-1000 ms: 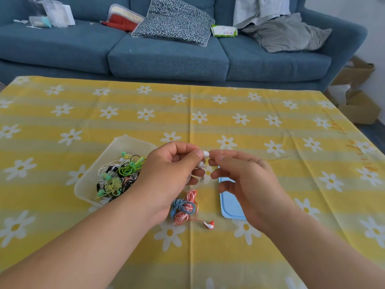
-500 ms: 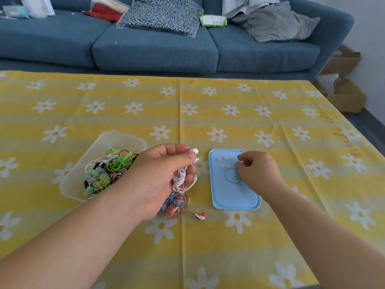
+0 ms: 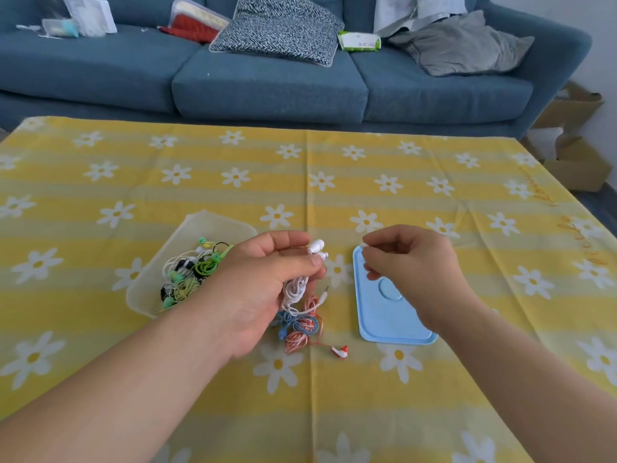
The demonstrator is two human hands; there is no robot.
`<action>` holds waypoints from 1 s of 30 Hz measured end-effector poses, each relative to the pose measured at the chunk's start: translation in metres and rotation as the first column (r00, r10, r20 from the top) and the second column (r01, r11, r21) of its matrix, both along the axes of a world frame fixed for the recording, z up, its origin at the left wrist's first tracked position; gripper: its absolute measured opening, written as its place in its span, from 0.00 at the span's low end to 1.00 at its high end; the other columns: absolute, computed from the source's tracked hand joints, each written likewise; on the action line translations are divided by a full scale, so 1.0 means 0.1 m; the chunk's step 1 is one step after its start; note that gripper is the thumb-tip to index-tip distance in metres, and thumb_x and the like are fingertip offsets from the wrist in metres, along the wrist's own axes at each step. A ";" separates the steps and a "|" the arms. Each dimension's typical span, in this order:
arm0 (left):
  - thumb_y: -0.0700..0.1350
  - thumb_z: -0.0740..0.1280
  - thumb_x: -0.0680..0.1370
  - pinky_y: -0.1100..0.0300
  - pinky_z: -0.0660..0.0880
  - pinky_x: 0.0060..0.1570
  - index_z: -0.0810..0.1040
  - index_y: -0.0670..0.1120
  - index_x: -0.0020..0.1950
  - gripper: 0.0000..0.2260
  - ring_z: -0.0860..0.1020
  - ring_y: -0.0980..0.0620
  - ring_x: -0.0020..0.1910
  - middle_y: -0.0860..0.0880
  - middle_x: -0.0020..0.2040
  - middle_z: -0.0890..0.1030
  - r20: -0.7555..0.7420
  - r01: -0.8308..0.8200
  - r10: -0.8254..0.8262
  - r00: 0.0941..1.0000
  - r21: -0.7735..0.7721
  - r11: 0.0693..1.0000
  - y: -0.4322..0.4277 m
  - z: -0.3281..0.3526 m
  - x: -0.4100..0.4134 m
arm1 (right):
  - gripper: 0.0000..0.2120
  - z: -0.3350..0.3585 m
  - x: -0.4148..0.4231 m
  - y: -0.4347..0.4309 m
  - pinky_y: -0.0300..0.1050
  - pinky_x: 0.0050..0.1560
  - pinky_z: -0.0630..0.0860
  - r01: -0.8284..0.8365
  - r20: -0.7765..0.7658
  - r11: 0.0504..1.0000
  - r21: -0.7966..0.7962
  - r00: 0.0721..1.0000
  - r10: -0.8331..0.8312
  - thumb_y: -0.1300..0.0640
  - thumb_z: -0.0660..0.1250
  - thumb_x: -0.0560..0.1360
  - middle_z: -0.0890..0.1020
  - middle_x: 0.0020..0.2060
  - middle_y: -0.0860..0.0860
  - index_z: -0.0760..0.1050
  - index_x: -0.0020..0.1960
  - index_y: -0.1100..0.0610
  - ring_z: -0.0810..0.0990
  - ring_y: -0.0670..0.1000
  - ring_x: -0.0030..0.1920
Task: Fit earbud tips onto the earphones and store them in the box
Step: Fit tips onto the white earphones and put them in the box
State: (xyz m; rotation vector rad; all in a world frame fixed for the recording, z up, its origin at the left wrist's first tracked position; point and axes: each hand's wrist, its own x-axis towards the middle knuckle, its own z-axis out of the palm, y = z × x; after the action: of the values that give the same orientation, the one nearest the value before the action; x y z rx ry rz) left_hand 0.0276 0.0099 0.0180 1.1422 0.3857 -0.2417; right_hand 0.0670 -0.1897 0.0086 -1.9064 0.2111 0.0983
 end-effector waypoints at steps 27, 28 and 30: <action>0.35 0.75 0.74 0.47 0.80 0.55 0.82 0.45 0.57 0.13 0.85 0.48 0.45 0.46 0.47 0.88 0.122 0.030 -0.056 0.991 0.210 0.977 0.04 0.00 -0.03 | 0.11 0.14 -0.22 0.25 0.47 0.47 0.84 -0.061 -0.126 0.812 0.580 0.979 0.163 0.74 0.71 0.72 0.84 0.42 0.62 0.82 0.53 0.67 0.84 0.59 0.41; 0.35 0.75 0.74 0.47 0.80 0.54 0.82 0.45 0.57 0.13 0.86 0.47 0.46 0.45 0.48 0.88 0.119 0.032 -0.059 0.991 0.218 0.975 0.04 0.00 -0.04 | 0.10 0.14 -0.22 0.25 0.47 0.48 0.84 -0.060 -0.124 0.811 0.582 0.979 0.162 0.75 0.71 0.72 0.84 0.41 0.61 0.82 0.52 0.67 0.85 0.59 0.41; 0.35 0.76 0.74 0.48 0.81 0.53 0.82 0.46 0.57 0.13 0.86 0.47 0.47 0.45 0.49 0.88 0.115 0.036 -0.063 0.991 0.224 0.974 0.04 0.00 -0.04 | 0.09 0.14 -0.22 0.24 0.47 0.49 0.84 -0.060 -0.124 0.809 0.585 0.979 0.162 0.74 0.71 0.72 0.85 0.40 0.61 0.82 0.51 0.68 0.85 0.59 0.41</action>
State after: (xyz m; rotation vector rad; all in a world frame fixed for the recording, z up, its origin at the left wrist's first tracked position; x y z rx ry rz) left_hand 0.0238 0.0134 0.0179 1.3806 0.2808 -0.1741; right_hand 0.0446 -0.1655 0.0222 -1.2922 0.1580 0.3651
